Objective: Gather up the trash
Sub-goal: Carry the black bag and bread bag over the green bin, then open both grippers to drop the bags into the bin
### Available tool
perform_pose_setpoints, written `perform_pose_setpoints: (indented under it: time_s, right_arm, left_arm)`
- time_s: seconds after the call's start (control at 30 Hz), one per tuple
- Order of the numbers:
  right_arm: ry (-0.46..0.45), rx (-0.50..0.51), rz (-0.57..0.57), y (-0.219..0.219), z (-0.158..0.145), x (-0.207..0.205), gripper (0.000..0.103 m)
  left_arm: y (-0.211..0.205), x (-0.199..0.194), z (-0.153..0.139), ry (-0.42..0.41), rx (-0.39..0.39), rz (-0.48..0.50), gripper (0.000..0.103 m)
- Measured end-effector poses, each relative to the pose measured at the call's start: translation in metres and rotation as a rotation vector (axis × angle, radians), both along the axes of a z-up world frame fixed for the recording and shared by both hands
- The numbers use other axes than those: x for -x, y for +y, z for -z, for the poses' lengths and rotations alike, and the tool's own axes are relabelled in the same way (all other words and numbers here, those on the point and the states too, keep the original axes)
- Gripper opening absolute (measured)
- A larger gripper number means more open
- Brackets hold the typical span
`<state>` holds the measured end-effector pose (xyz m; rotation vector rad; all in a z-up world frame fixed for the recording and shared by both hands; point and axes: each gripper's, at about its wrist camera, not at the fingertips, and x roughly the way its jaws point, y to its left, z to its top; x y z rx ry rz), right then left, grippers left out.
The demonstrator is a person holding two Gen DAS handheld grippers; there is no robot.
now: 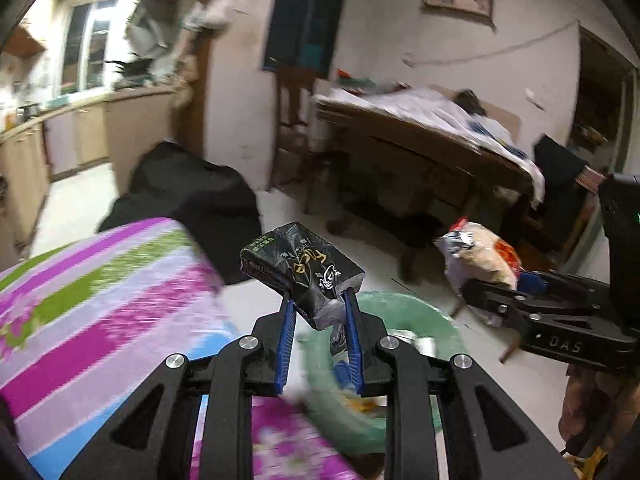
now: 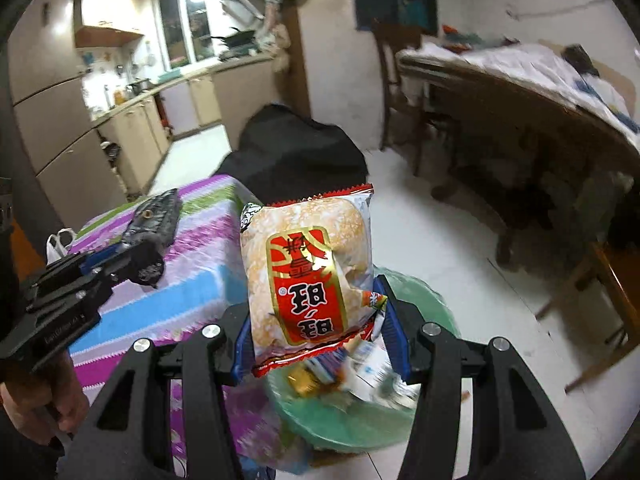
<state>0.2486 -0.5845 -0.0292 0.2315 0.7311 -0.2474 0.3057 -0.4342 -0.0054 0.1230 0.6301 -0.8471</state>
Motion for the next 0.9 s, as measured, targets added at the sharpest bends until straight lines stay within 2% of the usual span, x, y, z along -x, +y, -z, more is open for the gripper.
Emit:
perform_pose_setpoints:
  time_s: [0.1, 0.3, 0.6, 0.9]
  right_arm:
    - [0.055, -0.042, 0.019, -0.02, 0.01, 0.0, 0.05]
    - [0.157, -0.075, 0.034, -0.042, 0.032, -0.008, 0.05]
    - [0.22, -0.1, 0.039, -0.056, 0.056, -0.009, 0.05]
    - [0.232, -0.108, 0.058, -0.066, 0.067, -0.006, 0.05]
  left_arm:
    - [-0.039, 0.004, 0.011, 0.057, -0.026, 0.065, 0.024]
    - [-0.084, -0.006, 0.044, 0.112, -0.106, 0.096, 0.024]
    - [-0.093, -0.018, 0.081, 0.122, -0.198, 0.078, 0.024]
    - [-0.092, -0.025, 0.09, 0.126, -0.214, 0.068, 0.024]
